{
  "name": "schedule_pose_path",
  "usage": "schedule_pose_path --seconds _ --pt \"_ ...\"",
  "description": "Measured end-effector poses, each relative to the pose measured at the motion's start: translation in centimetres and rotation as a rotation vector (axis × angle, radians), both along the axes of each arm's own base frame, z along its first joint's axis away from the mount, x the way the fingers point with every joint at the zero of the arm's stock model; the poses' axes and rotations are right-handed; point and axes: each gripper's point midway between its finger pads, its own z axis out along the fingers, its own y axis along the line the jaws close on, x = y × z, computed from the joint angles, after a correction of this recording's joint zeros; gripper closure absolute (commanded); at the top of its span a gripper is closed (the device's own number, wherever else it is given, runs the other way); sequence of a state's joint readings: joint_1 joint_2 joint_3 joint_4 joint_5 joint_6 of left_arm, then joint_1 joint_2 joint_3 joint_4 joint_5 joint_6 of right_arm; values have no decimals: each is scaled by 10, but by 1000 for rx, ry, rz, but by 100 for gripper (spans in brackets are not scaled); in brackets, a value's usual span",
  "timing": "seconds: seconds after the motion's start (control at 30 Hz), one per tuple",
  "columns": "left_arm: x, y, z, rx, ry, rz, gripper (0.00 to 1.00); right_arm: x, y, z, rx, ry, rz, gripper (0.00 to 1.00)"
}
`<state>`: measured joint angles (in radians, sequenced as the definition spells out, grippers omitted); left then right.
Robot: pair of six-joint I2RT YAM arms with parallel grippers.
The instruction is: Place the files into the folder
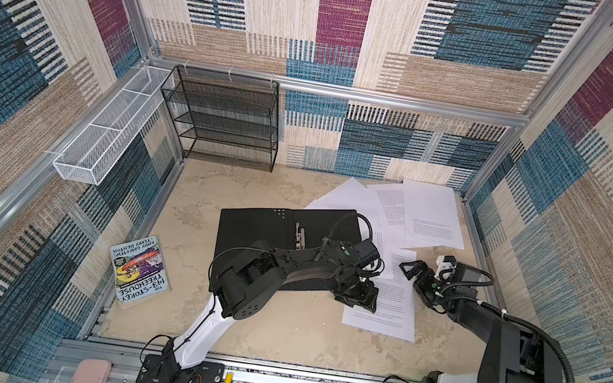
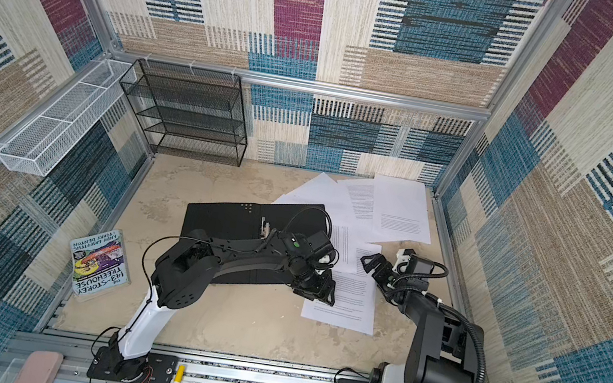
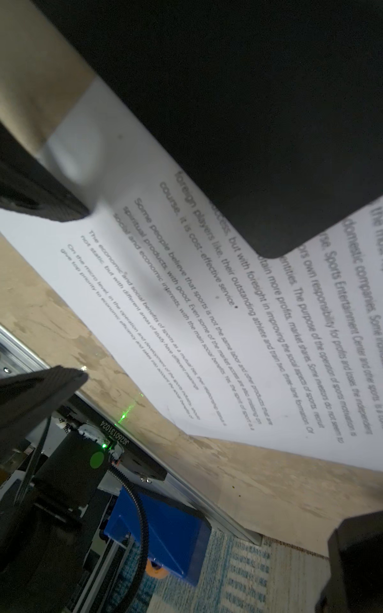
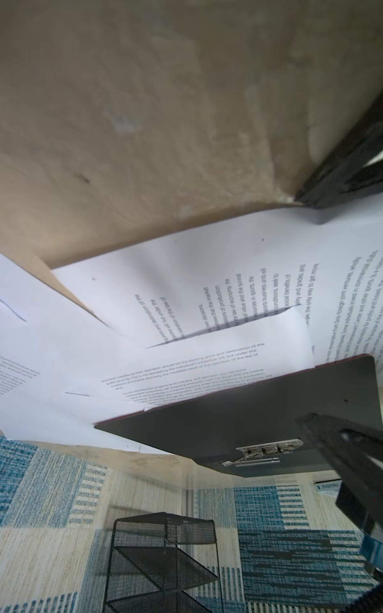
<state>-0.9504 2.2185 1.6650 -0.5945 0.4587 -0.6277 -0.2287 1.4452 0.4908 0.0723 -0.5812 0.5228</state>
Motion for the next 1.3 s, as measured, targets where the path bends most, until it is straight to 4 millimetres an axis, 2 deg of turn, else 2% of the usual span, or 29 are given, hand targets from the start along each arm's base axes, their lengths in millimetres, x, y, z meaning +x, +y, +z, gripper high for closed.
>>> schedule_pose_path --seconds 0.23,0.53,0.73,0.83,1.07,1.3 --pt "0 0 0 -6 8 -1 27 -8 12 6 55 2 42 0" --pt "1 1 0 -15 26 0 27 -40 37 7 196 52 91 0" --pt "2 2 1 -29 35 2 28 -68 54 6 303 83 105 1" --pt "2 2 1 -37 36 2 27 -74 58 10 330 85 109 0" --pt "1 3 1 -56 42 1 28 -63 54 14 326 126 90 0" --pt "2 7 1 -60 37 7 28 -32 44 18 283 97 99 0"
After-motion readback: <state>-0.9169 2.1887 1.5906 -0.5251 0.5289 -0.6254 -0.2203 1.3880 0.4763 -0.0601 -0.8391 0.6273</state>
